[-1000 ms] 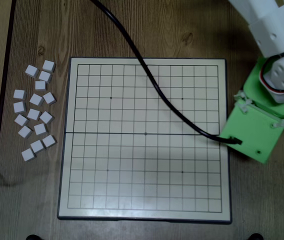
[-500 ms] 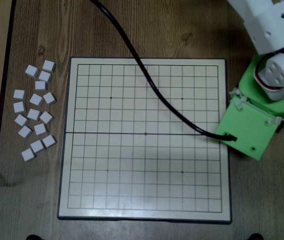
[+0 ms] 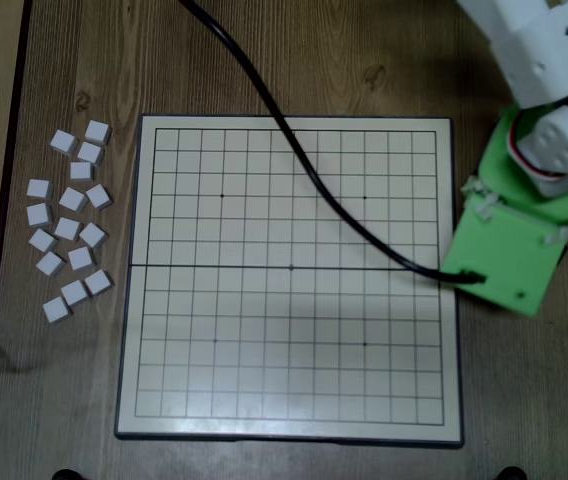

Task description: Grasp a Black stone and put it on the board on position (0,0).

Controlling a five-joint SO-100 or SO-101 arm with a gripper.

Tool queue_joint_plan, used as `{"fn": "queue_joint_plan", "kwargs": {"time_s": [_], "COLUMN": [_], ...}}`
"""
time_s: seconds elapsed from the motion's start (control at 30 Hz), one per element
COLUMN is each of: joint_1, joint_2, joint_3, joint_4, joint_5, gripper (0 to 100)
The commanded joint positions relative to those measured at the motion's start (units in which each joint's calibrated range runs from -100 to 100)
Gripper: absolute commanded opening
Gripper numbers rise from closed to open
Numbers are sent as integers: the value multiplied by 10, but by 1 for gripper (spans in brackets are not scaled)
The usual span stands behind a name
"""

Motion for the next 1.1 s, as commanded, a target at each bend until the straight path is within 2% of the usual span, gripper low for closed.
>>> {"fn": "queue_joint_plan", "kwargs": {"time_s": [0.0,0.3,0.7,1.07], "joint_1": [-14,21,132,242], "joint_2": [-86,-89,-188,-233], "joint_3": [-102,-288,-270,-237], "joint_4": [53,159,210,222], "joint_5": [19,120,205,245], "gripper": [6,6,6,6]}}
